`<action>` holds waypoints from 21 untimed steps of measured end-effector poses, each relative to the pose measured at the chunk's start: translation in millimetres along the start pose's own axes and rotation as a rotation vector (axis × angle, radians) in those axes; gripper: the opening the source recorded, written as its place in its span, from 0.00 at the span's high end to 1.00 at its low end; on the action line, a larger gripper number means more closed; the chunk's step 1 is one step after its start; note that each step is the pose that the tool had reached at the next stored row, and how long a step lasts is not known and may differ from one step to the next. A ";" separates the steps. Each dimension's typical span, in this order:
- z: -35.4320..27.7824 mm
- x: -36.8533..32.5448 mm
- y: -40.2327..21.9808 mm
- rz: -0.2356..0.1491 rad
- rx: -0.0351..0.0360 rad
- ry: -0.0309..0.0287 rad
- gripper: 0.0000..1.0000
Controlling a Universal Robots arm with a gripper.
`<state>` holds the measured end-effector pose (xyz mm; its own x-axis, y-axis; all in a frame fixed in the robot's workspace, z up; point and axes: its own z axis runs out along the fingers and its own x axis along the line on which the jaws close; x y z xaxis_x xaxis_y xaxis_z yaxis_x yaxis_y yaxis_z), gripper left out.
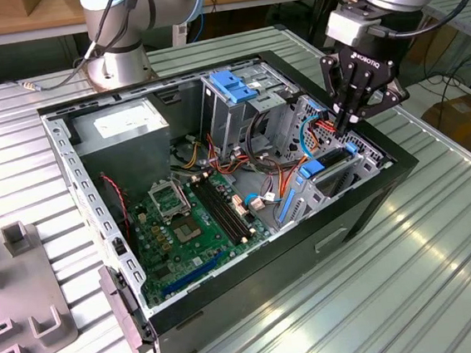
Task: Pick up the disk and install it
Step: 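Insert the first disk wire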
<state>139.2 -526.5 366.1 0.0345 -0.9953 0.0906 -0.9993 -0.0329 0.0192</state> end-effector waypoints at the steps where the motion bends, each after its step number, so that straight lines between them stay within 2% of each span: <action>1: 0.0 0.0 0.1 0.000 0.0000 0.0000 0.83; 7: -0.1 0.0 0.1 0.001 -0.0001 0.0001 0.83; 9: 0.1 -0.2 3.7 0.001 0.0000 -0.0028 0.83; 12: 1.0 -0.4 11.0 0.009 -0.0007 -0.0032 0.83; 14: 1.8 -0.1 11.5 0.012 -0.0010 -0.0033 0.83; 16: 4.1 1.4 11.6 0.016 -0.0013 -0.0070 0.83; 19: 7.6 4.9 11.4 0.022 -0.0014 -0.0199 0.83; 21: 9.3 7.0 9.3 0.023 -0.0014 -0.0231 0.83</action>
<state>130.1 -534.7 357.7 0.0111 -0.9976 0.0680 -0.9998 -0.0098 0.0188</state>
